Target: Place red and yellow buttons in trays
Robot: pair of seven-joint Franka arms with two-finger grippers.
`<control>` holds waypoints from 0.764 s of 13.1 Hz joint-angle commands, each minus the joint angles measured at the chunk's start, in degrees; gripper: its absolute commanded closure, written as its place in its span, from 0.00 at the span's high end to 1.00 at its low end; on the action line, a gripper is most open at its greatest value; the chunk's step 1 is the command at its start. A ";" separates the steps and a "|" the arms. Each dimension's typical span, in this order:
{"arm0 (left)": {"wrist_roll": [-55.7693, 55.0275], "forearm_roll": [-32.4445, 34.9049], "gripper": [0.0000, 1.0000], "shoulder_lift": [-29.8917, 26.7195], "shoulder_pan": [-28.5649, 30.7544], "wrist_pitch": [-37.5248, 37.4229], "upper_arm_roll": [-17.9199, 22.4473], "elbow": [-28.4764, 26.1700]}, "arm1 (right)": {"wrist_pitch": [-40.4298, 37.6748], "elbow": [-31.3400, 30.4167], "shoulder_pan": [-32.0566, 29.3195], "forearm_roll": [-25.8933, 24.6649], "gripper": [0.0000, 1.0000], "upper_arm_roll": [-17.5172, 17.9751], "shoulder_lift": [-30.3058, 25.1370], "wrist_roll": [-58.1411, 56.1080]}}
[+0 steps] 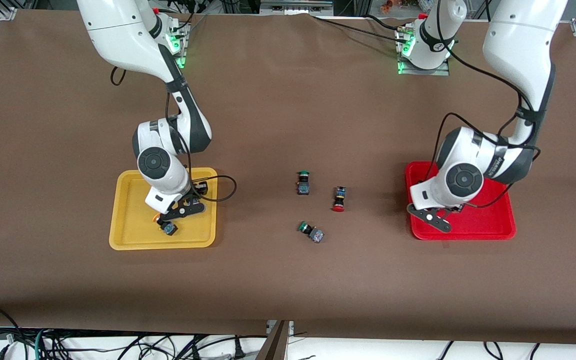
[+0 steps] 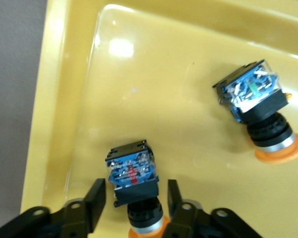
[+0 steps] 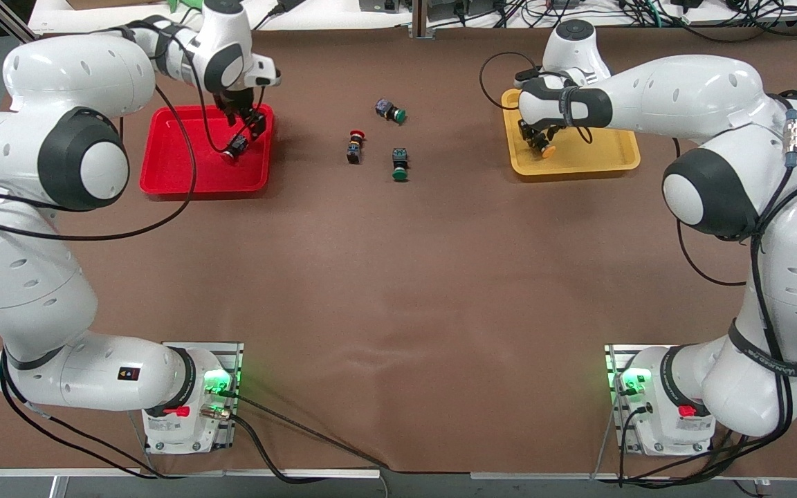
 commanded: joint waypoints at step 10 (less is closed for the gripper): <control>-34.32 -3.82 1.00 10.68 -12.60 18.32 -6.80 3.57 | -29.26 8.06 -0.61 0.82 0.99 -1.85 -19.78 2.98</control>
